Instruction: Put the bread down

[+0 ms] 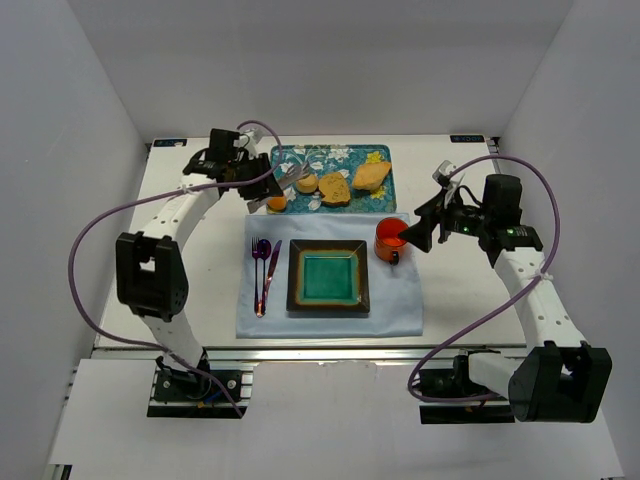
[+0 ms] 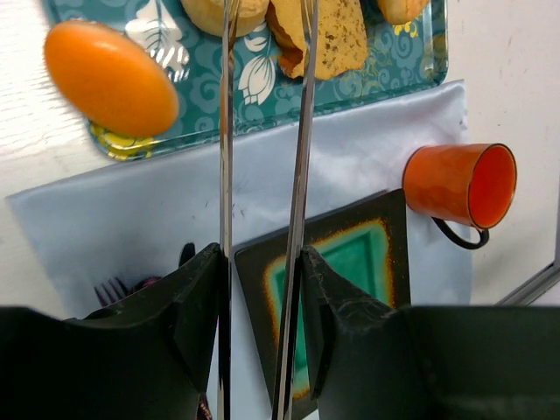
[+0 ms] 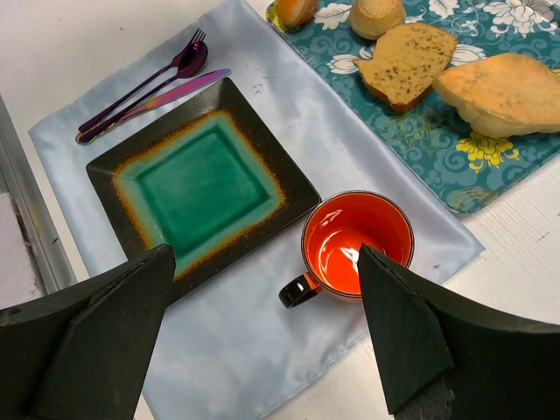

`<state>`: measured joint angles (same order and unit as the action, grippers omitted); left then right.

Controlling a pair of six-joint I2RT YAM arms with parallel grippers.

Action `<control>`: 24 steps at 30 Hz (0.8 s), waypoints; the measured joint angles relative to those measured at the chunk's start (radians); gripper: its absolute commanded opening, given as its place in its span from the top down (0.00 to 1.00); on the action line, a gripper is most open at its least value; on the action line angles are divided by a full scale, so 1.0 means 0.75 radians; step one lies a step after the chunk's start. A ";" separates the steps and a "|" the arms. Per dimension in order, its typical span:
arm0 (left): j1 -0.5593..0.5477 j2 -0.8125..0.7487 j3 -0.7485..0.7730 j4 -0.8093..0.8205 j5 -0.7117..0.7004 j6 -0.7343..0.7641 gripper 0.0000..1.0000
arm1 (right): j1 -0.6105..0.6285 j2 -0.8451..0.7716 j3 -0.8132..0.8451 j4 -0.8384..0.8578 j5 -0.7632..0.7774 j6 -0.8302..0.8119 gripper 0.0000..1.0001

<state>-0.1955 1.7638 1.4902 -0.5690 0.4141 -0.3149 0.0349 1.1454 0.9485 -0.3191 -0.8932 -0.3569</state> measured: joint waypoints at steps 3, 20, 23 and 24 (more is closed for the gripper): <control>-0.039 0.083 0.092 -0.049 -0.029 0.019 0.51 | -0.004 -0.011 -0.007 0.003 -0.001 0.003 0.11; -0.064 0.213 0.306 -0.150 -0.194 0.036 0.48 | -0.014 -0.013 -0.016 0.006 -0.002 0.003 0.11; -0.064 0.217 0.307 -0.158 -0.194 0.041 0.47 | -0.018 -0.013 -0.016 0.007 -0.003 0.003 0.11; -0.064 0.222 0.308 -0.161 -0.194 0.042 0.47 | -0.019 -0.013 -0.016 0.007 -0.004 0.004 0.11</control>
<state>-0.2436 1.9301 1.7214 -0.6899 0.2687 -0.2832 0.0204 1.1358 0.9363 -0.3141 -0.8963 -0.3542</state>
